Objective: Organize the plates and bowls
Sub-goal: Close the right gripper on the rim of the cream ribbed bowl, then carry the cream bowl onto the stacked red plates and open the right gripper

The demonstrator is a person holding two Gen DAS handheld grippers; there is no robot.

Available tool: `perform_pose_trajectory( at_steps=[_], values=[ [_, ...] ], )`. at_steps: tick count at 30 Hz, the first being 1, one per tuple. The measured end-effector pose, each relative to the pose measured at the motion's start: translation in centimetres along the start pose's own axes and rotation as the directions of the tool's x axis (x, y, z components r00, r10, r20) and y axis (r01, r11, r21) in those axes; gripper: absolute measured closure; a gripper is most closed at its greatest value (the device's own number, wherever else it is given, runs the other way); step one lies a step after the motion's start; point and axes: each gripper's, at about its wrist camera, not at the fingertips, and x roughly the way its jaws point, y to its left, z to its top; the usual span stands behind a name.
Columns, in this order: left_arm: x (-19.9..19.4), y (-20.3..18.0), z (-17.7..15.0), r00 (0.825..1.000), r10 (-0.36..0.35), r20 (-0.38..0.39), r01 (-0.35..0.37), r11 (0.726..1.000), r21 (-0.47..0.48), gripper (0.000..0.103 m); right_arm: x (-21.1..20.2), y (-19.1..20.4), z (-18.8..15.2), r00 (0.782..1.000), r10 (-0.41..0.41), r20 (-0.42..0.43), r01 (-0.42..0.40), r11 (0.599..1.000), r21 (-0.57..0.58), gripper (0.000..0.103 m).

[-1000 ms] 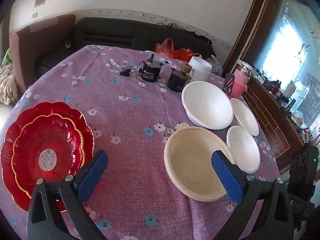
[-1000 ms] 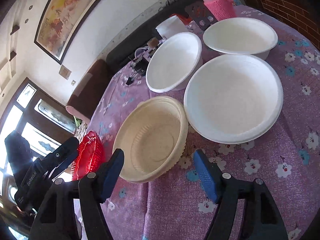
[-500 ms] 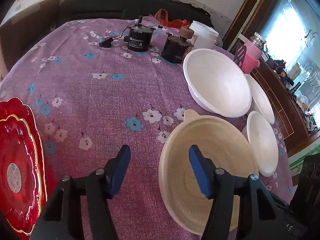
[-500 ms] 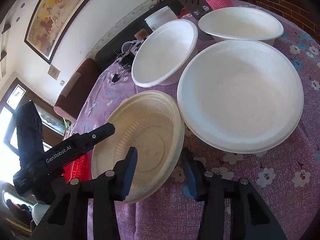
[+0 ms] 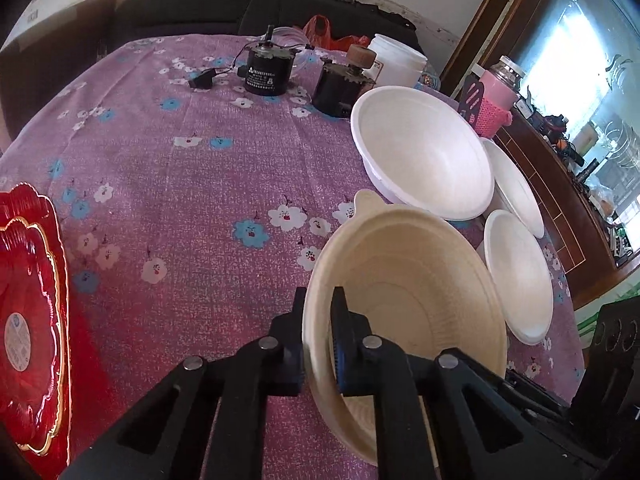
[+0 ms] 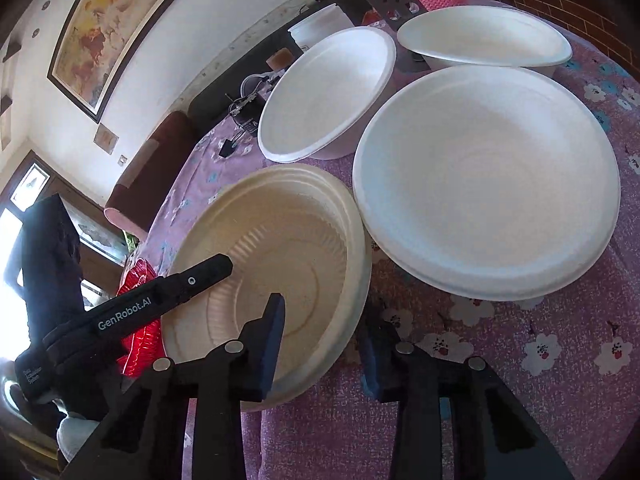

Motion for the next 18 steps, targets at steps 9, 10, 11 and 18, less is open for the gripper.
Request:
perform_pose_trajectory(
  at_steps=[9, 10, 11, 18],
  values=[
    [-1.3, -0.8, -0.7, 0.998, 0.04, 0.049, -0.042, 0.999, 0.032, 0.093, -0.2, 0.7, 0.0, 0.999, -0.019, 0.031, 0.02, 0.999, -0.044, 0.07],
    [-1.6, -0.8, -0.8, 0.997, 0.043, 0.058, -0.045, 0.998, 0.033, 0.093, -0.3, 0.9, 0.0, 0.999, -0.019, 0.037, 0.021, 0.998, -0.055, 0.07],
    [-2.1, -0.9, -0.9, 0.997, 0.043, 0.065, -0.045, 0.998, 0.032, 0.093, -0.4, 1.0, 0.0, 0.999, -0.017, 0.043, 0.019, 0.998, -0.063, 0.07],
    [-7.1, -0.1, -2.0, 0.984, 0.044, 0.171, -0.047, 0.999, 0.011, 0.093, -2.1, 3.3, -0.4, 0.996, 0.038, 0.08, -0.03, 0.994, -0.108, 0.073]
  ],
)
